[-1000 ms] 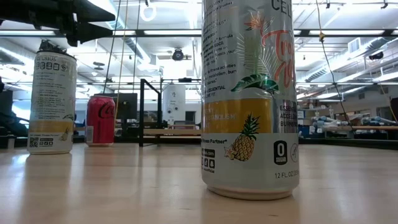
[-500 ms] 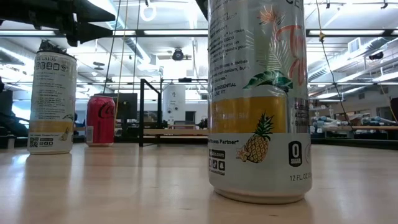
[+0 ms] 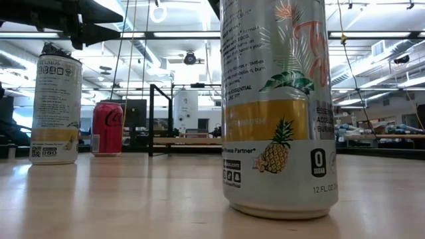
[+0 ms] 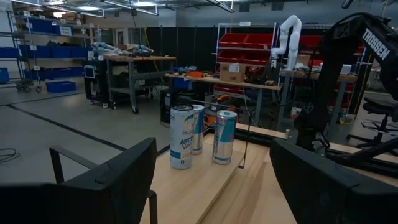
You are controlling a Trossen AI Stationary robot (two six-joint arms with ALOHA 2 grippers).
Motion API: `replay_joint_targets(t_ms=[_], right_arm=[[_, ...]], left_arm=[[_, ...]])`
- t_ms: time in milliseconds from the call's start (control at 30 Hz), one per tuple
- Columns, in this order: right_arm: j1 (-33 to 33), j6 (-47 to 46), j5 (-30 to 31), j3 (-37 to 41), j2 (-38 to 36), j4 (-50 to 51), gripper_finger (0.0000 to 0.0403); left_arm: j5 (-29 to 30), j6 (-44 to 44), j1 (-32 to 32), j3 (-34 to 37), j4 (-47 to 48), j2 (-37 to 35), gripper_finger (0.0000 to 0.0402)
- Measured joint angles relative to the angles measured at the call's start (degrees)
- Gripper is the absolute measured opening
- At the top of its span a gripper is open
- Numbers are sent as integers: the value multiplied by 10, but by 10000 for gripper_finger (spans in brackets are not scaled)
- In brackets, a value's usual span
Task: Place canned beverage on shelf
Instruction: Put the bottom center black soda can on the shelf aligned with the other black soda can
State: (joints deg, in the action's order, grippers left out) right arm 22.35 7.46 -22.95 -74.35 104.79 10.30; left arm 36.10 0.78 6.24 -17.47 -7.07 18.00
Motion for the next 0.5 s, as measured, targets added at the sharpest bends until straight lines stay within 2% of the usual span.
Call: replay_joint_targets(t_ms=[500], right_arm=[[-13, 3, 7, -4, -4, 7, 269]], left_arm=[[0, 0, 0, 0, 0, 0, 316]])
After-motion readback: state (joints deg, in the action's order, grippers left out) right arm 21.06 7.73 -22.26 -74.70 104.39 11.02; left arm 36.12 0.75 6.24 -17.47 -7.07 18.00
